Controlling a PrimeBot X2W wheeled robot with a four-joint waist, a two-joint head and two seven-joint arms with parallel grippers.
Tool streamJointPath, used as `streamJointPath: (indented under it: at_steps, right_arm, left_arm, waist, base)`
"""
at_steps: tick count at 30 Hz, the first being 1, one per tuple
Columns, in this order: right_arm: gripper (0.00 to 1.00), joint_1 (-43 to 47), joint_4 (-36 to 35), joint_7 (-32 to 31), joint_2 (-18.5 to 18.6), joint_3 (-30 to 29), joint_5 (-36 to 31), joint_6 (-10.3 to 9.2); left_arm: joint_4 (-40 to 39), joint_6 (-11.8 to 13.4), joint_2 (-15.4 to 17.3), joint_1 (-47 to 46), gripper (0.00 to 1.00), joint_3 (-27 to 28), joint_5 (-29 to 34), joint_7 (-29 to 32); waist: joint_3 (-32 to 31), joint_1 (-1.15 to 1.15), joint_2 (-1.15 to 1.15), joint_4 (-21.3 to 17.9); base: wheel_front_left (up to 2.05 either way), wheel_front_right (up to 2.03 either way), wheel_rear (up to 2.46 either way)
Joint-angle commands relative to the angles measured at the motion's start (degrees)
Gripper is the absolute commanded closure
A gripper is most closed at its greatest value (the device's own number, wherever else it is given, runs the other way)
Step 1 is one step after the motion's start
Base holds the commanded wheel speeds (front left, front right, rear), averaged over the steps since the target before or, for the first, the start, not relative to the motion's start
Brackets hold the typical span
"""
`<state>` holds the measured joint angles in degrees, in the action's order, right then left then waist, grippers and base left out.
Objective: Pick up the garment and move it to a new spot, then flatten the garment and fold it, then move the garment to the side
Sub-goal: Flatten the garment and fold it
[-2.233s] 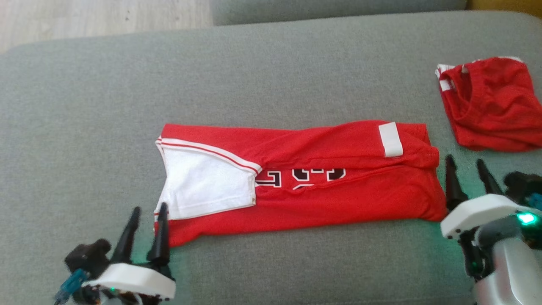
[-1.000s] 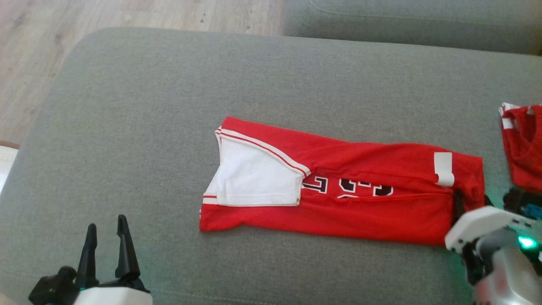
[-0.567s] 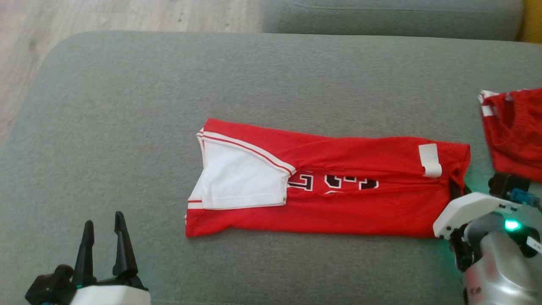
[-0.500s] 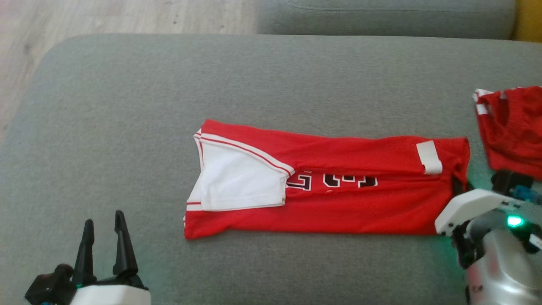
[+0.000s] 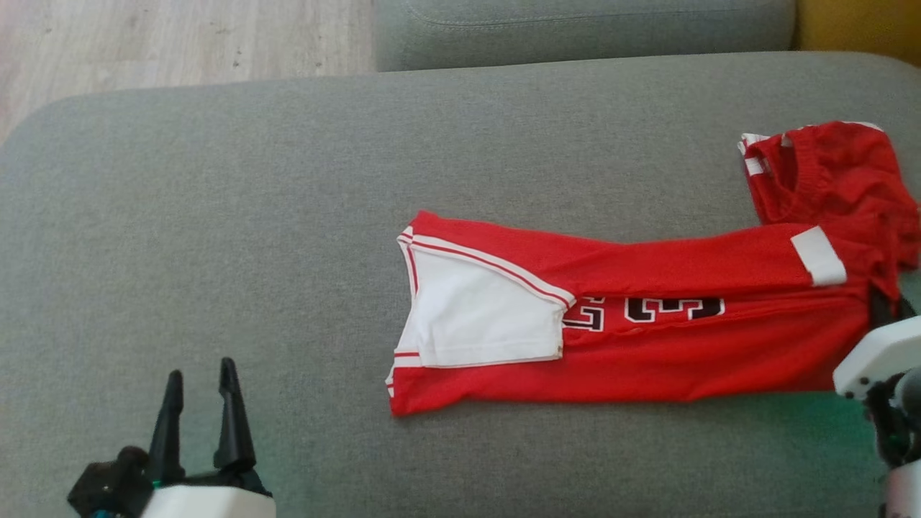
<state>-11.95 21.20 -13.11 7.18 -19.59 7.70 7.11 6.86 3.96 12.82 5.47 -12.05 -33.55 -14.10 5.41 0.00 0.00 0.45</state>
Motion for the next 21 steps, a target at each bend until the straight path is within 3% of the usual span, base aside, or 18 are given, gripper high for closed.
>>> streamJointPath:
  at_steps: [1, 4, 12, 18, 21]
  right_arm:
    - [1.0, -0.96, -4.16, -0.99, 0.39, 0.89, 0.33, 0.37]
    - [1.0, 0.18, -8.62, -3.33, -1.37, 1.53, 0.93, 0.37]
    - [1.0, 2.28, -16.82, -6.79, -3.49, 11.03, 5.93, 0.37]
    - [1.0, 2.66, -19.67, -7.48, -4.21, 19.88, 10.88, 0.37]
    - [1.0, 1.92, -19.0, -6.54, -4.27, 25.48, 16.46, 0.37]
  left_arm:
    - [-1.59, -0.27, 0.3, -2.11, 0.0, 1.37, 0.57, 0.08]
    - [-1.06, -0.47, 0.07, -2.71, 0.0, 0.86, 0.67, 0.05]
    - [0.28, -1.07, -0.21, -3.6, 0.0, -0.26, 0.64, 0.15]
    - [1.07, -1.51, -0.68, -3.75, 0.0, -0.6, 0.15, 0.05]
    - [1.37, -1.76, -0.77, -4.04, 0.0, -0.8, 0.07, 0.0]
  waist:
    - [0.11, 0.0, 0.0, -0.34]
    - [0.16, 0.0, 0.0, -0.57]
    - [-0.53, 0.0, 0.0, 0.79]
    - [-1.01, 0.0, 0.0, 2.54]
    - [-0.84, 0.0, 0.0, 3.41]
  base:
    - [0.0, 0.0, 0.0]
    - [0.0, 0.0, 0.0]
    - [0.0, 0.0, 0.0]
    - [0.0, 0.0, 0.0]
    - [0.0, 0.0, 0.0]
